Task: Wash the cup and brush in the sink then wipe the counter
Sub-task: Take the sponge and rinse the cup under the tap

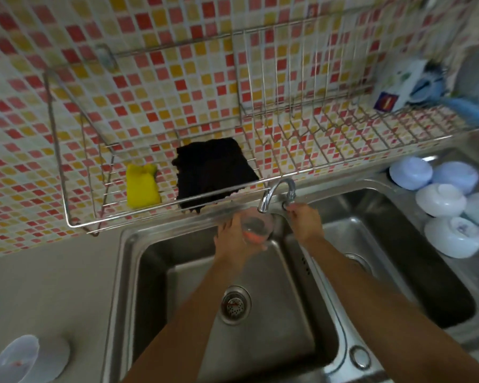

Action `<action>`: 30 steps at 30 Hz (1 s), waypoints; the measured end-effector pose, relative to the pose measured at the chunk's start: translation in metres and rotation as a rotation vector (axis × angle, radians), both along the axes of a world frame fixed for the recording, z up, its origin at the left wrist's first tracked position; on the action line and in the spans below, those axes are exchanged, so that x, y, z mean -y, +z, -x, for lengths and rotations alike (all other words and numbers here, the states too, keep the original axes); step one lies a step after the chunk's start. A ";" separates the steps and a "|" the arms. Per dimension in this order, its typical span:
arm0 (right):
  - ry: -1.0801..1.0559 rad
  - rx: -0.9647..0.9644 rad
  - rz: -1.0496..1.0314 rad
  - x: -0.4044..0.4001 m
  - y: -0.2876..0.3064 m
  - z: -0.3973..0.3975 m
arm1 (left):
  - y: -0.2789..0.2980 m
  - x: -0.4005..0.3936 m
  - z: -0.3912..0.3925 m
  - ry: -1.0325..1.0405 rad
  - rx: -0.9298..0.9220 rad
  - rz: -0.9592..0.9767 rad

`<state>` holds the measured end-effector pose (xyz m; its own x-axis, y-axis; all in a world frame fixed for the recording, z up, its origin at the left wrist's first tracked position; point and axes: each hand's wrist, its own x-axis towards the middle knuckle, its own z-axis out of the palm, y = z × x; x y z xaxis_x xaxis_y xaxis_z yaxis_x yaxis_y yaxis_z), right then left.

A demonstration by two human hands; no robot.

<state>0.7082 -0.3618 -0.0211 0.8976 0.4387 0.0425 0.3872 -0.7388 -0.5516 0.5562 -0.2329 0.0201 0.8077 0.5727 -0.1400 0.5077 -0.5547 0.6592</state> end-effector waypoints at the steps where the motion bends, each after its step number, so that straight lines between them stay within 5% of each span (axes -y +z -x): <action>1: 0.051 -0.016 0.005 -0.001 -0.001 0.001 | -0.004 0.001 -0.002 0.011 0.027 0.037; 7: 0.250 -0.003 0.046 -0.003 -0.005 -0.004 | -0.026 0.008 -0.001 -0.015 0.080 0.164; 12: 0.232 -0.014 0.034 -0.004 -0.004 -0.005 | -0.008 0.010 -0.002 -0.004 0.212 0.161; 16: 0.207 -0.020 0.023 -0.005 -0.004 -0.006 | 0.000 0.016 0.002 -0.029 0.149 0.099; 30: 0.195 -0.046 -0.016 -0.003 -0.001 -0.008 | 0.005 0.028 -0.002 0.058 0.264 0.319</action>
